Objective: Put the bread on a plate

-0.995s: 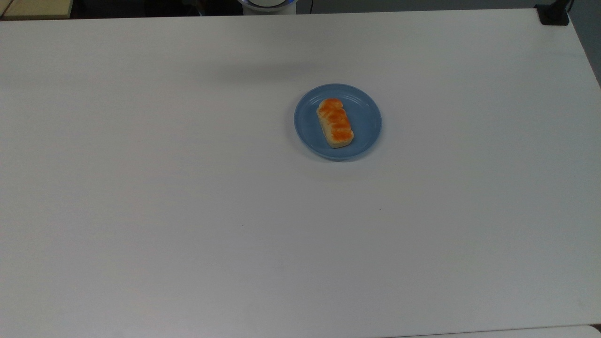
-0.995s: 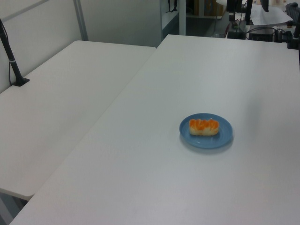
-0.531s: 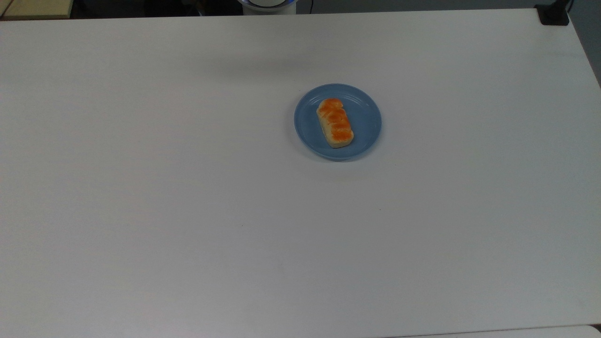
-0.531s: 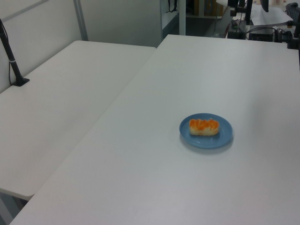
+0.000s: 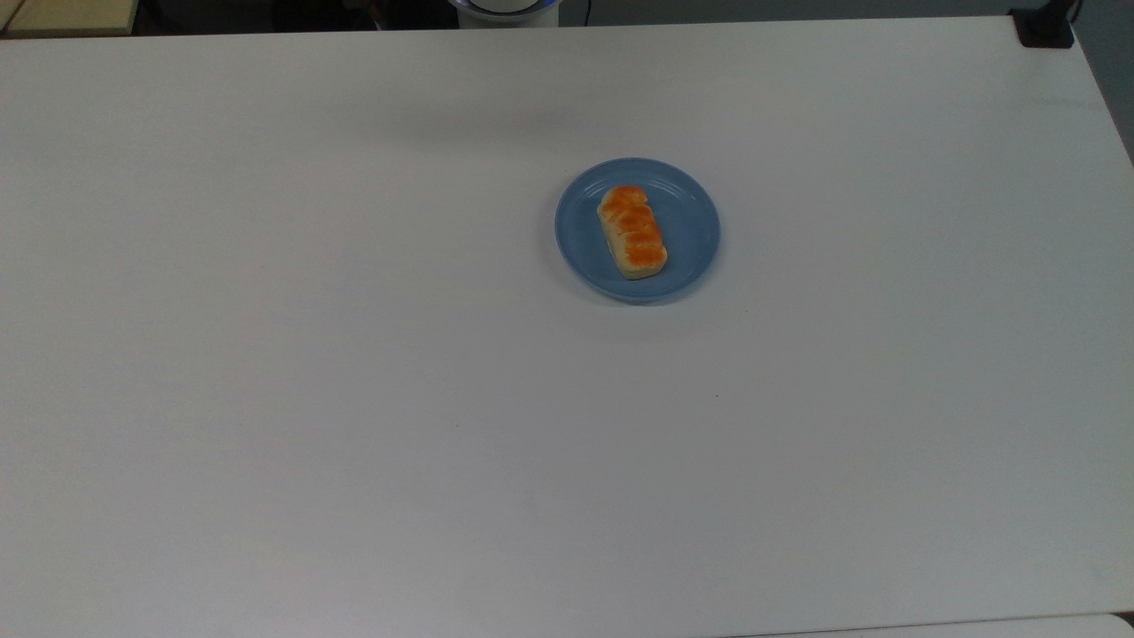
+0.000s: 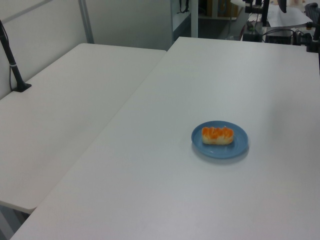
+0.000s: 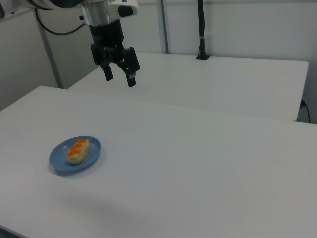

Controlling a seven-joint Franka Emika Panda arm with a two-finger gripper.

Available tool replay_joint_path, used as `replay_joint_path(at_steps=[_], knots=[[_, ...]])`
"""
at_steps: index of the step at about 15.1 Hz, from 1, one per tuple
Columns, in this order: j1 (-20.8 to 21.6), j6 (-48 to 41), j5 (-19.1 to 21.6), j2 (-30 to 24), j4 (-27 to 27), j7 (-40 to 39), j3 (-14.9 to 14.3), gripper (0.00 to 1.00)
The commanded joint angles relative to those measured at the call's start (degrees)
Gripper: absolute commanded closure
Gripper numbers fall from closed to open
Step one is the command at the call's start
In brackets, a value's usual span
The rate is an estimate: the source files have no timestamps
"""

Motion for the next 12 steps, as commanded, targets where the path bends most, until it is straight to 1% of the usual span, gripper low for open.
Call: replay_joint_path(at_steps=[1, 2, 3, 5, 7, 12], knots=[[0.55, 1.34, 1.53, -0.7, -0.93, 0.88, 0.45, 0.0], [0.64, 1.6, 1.7, -0.61, -1.02, 0.97, 0.8, 0.0], [0.38, 2.82, 3.62, -0.17, -1.02, 1.06, 2.11, 0.0], [0.2, 6.16, 6.61, -0.17, -2.68, 1.76, 2.91, 0.0], [0.11, 8.89, 6.89, -0.08, -4.18, 3.17, 4.66, 0.0], [0.29, 9.69, 6.89, -0.17, -5.85, 3.17, 5.02, 0.0]])
